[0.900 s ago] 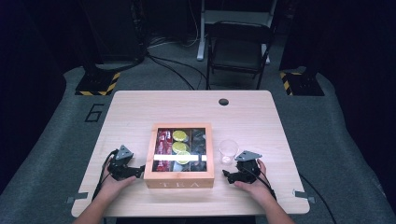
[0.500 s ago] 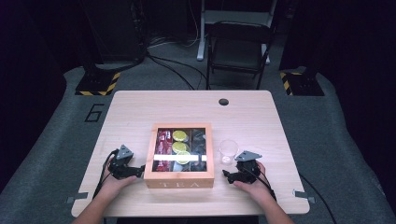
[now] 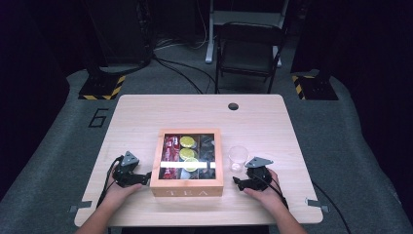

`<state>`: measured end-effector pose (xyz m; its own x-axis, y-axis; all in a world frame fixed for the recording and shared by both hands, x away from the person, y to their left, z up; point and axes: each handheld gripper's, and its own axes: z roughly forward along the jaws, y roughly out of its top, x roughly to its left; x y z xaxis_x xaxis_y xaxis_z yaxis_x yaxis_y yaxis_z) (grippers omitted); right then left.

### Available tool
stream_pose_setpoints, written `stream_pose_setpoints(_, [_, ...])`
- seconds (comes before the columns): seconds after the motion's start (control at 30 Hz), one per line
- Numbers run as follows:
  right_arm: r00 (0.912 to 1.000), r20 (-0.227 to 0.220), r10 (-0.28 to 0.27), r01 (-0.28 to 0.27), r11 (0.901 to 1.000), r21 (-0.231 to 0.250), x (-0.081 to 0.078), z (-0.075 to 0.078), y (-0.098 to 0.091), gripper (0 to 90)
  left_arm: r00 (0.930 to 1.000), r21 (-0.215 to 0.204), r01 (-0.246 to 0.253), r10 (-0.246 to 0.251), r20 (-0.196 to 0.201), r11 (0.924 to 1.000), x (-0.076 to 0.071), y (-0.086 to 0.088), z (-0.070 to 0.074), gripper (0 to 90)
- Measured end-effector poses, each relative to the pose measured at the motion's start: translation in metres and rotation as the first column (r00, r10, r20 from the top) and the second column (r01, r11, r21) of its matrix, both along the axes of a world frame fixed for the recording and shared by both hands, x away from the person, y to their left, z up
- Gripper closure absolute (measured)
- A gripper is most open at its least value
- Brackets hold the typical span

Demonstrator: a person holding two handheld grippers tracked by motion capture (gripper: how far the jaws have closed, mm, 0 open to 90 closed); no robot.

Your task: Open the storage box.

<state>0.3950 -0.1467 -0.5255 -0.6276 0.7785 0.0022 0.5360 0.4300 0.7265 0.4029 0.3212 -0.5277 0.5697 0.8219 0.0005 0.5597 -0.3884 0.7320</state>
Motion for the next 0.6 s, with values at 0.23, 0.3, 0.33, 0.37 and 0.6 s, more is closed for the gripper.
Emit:
stream_pose_setpoints(0.23, [0.9996, -0.03, -0.004, 0.003, 0.9997, -0.023, 0.0, 0.006, -0.003, 34.9, 0.9989, -0.022, -0.04, 0.039, -0.025, 0.999, 0.0, 0.006, 0.005, 31.7])
stream_pose_setpoints(0.3, [0.9991, -0.041, -0.008, 0.007, 0.9995, -0.032, 0.001, 0.007, -0.003, 35.3, 0.9983, -0.014, -0.047, 0.047, -0.036, 0.9988, 0.0, 0.008, 0.006, 34.2])
stream_pose_setpoints(0.33, [0.9991, -0.04, -0.014, 0.013, 0.9993, -0.034, 0.001, 0.008, -0.003, 36.8, 0.9979, -0.014, -0.051, 0.05, -0.041, 0.9986, 0.0, 0.008, 0.007, 34.4])
stream_pose_setpoints(0.37, [0.9992, -0.039, -0.008, 0.007, 0.9989, -0.046, 0.0, 0.009, -0.003, 38.5, 0.9978, -0.016, -0.048, 0.047, -0.046, 0.9987, -0.001, 0.008, 0.009, 35.1])
stream_pose_setpoints(0.6, [0.9985, -0.055, -0.001, -0.001, 0.9994, -0.033, -0.002, 0.012, -0.006, 44.5, 0.9989, -0.034, -0.038, 0.037, -0.029, 0.9987, -0.005, 0.007, 0.017, 39.5])
